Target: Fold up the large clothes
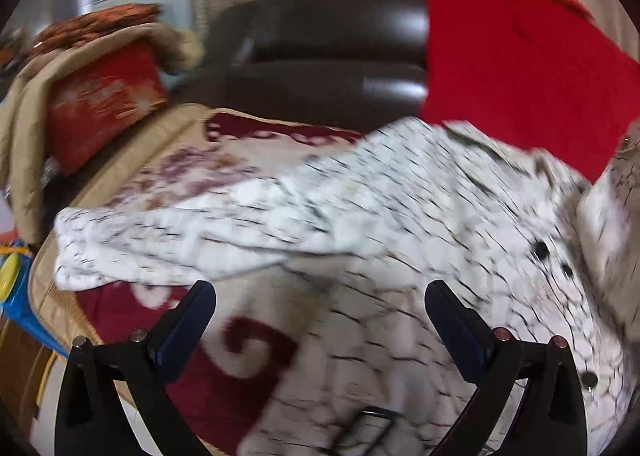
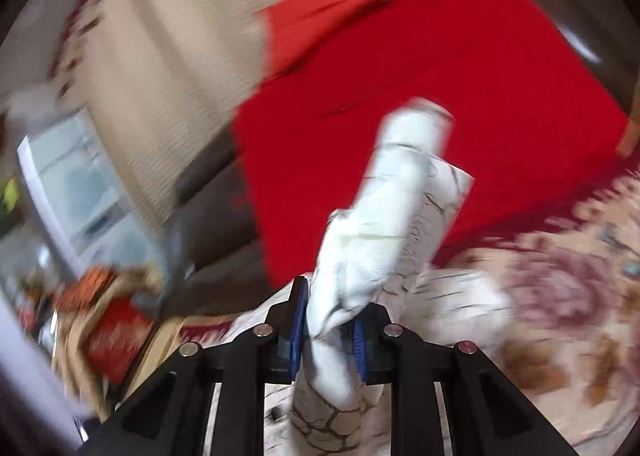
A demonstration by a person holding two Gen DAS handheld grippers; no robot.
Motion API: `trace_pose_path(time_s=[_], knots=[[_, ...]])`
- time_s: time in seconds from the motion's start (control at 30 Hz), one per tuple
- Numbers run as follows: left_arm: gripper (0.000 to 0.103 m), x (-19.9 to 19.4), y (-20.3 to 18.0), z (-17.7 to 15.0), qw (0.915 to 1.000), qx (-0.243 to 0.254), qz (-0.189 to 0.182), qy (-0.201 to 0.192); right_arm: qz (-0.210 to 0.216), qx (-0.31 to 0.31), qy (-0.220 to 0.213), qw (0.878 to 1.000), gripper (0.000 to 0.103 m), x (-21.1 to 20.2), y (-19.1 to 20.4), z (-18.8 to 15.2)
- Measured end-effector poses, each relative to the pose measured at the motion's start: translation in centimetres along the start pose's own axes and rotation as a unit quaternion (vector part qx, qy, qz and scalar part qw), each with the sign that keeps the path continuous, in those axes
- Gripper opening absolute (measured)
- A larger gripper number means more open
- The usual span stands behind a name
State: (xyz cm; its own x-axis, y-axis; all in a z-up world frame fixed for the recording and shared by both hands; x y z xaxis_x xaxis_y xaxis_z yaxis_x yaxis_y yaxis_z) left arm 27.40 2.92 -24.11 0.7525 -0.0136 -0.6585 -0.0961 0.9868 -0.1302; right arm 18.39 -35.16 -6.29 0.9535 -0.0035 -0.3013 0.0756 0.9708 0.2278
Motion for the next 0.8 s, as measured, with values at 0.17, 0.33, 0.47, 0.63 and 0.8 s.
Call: trace_pose_path(time_s=[0.17, 0.33, 0.47, 0.63, 0.8], knots=[[0.103, -0.2, 4.5, 1.6, 0.9976, -0.062, 0.025, -0.016, 0.111, -0.095, 0.066, 0.987, 0.023, 2.7, 10.6, -3.7], [0.103, -0.2, 7.8, 2.2, 0.9926, -0.115, 0.034, -0.014, 0.178, -0.130, 0.204, 0.954, 0.083, 4.8, 16.6, -11.5], [0.103, 0.3, 9.1, 2.0, 0.9899, -0.134, 0.047, 0.002, 0.185, -0.149, 0.215, 0.947, 0.084, 3.7, 17.1, -13.2], [0.103, 1.0, 9.9, 1.6, 0.9853, -0.163, 0.048, 0.018, 0.103, -0.088, 0.199, 0.971, 0.084, 3.6, 11.7, -11.4], [0.103, 1.7, 9.9, 1.3, 0.9857, -0.153, 0.064, 0.031, 0.014, -0.029, 0.233, 0.972, 0.069, 4.4, 5.4, -11.9]])
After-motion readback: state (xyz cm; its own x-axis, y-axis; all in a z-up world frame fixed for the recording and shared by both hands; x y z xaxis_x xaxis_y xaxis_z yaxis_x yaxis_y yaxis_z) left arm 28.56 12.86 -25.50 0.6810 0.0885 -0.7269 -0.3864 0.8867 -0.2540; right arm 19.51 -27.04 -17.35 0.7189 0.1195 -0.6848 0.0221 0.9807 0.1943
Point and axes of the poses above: each gripper's, at about its wrist camera, not at the fingertips, and x roughly the way its jaws point, y to its left, z to its top, the point moved 9 cm from there along x, roughly the way its jaws point, and after that the axes turned 11 degrees about -x, right-handed, at the moved point
